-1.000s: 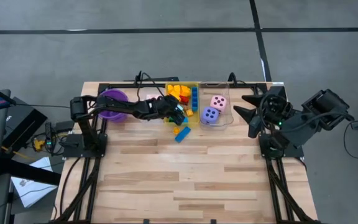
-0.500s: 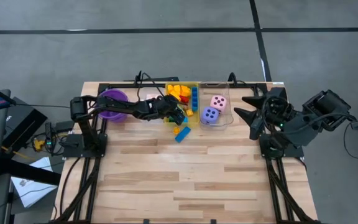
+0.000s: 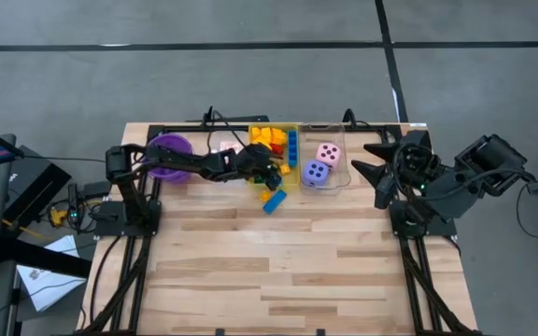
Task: Pick & Place Toys
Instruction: Put the yellow gamepiece into the yellow bin
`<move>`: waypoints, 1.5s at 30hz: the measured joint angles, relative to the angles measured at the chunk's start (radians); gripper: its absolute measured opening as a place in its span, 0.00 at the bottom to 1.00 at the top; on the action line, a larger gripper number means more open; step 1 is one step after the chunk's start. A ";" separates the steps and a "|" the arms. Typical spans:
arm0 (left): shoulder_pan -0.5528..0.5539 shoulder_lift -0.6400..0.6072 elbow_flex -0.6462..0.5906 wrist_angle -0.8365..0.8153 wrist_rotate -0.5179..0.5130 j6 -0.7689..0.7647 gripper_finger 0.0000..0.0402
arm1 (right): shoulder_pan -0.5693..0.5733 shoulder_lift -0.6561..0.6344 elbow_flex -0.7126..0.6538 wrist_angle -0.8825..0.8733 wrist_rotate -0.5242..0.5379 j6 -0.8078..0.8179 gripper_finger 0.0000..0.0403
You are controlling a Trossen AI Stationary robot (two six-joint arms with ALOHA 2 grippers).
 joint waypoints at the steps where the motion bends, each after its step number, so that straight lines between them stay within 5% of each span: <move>1: -0.006 0.000 0.000 0.011 0.018 0.000 0.42 | 0.000 0.000 0.000 0.001 0.000 -0.006 0.62; 20: -0.274 -0.160 0.000 -0.149 0.105 0.266 0.42 | 0.001 -0.016 0.000 -0.008 -0.026 -0.048 0.62; 33: -0.344 -0.232 0.000 -0.207 0.020 0.200 0.42 | 0.001 -0.016 0.000 -0.007 -0.043 -0.085 0.62; 45: -0.388 -0.230 0.000 -0.331 0.016 -0.069 0.42 | 0.001 -0.030 0.000 0.000 -0.082 -0.079 0.62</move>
